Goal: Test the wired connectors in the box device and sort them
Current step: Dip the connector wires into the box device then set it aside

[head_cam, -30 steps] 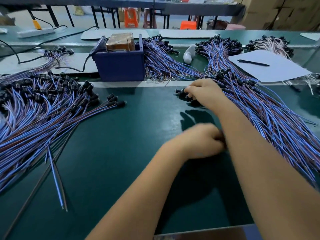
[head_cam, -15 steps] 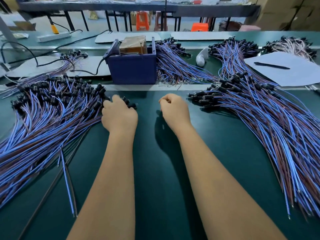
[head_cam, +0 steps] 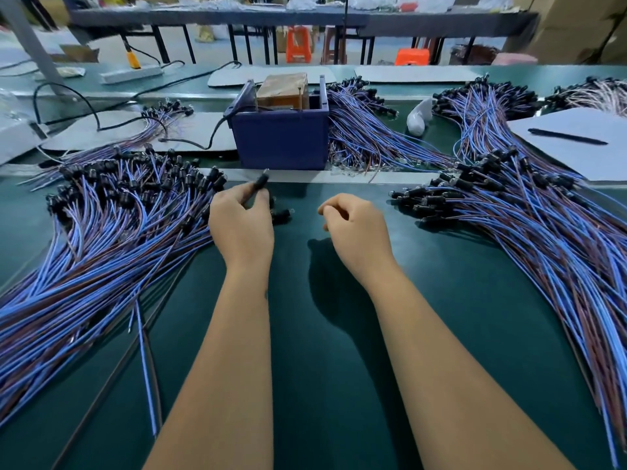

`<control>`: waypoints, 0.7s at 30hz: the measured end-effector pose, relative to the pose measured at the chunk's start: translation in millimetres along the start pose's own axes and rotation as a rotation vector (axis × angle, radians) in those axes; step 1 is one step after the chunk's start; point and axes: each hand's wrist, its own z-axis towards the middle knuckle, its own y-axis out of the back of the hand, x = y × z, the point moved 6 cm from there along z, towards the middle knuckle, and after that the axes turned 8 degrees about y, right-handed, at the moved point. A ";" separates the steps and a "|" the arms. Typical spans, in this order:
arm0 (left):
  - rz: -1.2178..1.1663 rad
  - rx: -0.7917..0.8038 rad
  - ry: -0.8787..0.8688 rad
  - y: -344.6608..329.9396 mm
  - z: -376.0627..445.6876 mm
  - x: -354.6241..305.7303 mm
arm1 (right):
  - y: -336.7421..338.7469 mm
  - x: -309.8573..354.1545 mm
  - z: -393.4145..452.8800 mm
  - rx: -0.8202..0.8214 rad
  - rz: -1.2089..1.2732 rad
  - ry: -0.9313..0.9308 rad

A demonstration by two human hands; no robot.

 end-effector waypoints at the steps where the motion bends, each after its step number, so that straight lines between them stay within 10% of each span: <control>1: -0.130 0.003 0.000 0.8 -2.7 -4.7 | -1.8 1.2 -0.5 0.006 0.108 -0.027; 7: -1.182 0.788 0.206 -26.7 -37.6 -42.8 | -27.6 11.6 -5.7 0.304 1.016 -0.343; 16: -0.296 1.554 0.250 -65.6 -102.6 -33.5 | 0.0 -7.6 -2.3 0.036 1.371 -0.496; 21: -0.135 1.519 0.232 -61.2 -93.2 -23.3 | 10.0 -11.8 0.7 0.004 1.296 -0.407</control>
